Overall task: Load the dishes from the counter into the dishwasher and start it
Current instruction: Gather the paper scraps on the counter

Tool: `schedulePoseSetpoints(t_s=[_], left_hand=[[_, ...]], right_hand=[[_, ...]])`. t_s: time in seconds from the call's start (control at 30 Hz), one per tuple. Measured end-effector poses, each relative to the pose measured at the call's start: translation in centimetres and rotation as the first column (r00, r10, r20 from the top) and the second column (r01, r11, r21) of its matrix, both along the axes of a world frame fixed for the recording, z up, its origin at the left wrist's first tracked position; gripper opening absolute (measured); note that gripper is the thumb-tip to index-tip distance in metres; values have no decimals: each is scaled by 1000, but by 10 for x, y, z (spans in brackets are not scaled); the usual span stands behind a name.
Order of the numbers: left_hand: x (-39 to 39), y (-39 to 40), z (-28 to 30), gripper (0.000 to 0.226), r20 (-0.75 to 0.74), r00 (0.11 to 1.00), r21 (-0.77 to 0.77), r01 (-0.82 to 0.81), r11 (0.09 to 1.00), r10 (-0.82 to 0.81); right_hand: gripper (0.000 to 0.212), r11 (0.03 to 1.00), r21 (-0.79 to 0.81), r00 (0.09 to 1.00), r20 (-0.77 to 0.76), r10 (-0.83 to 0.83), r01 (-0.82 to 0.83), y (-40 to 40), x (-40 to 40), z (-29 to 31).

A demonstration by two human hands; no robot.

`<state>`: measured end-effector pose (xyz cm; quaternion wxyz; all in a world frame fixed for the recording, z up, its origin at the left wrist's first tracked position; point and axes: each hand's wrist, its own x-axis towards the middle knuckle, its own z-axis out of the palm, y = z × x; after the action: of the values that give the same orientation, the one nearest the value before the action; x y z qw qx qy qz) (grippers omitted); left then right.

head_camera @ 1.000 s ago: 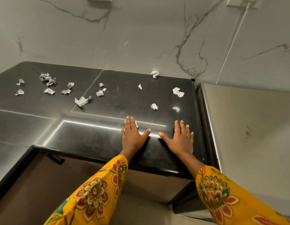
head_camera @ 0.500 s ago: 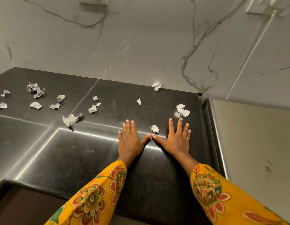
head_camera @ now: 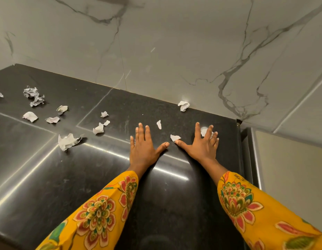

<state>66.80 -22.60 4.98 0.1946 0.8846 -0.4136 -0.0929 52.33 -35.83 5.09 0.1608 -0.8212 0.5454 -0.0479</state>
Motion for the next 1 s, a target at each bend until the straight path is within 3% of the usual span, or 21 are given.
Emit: schedulePoseSetpoints(t_s=[0.27,0.5,0.67,0.87,1.0], left_hand=[[20,-27,-3,108,-2,1000,8,-8,1000,8],[21,-30,-2,109,-24,999,-4,-23,1000,23],[24,-29,3,117,-118,991,-94,-78,993,67],[26,-27,3,106,-226,974,-182,-70,981,28],[28,-24,4,74,-373,928,-343,-150,927,13]], right_hand=[[109,980,-22,980,35,198,-198,-48,56,7],[108,964,-21,962,67,266,-265,-72,95,8],[84,923,-56,923,34,384,-382,-66,116,3],[56,886,-52,880,105,464,-461,-35,116,3],[54,857,-57,849,118,515,-512,-5,109,3]])
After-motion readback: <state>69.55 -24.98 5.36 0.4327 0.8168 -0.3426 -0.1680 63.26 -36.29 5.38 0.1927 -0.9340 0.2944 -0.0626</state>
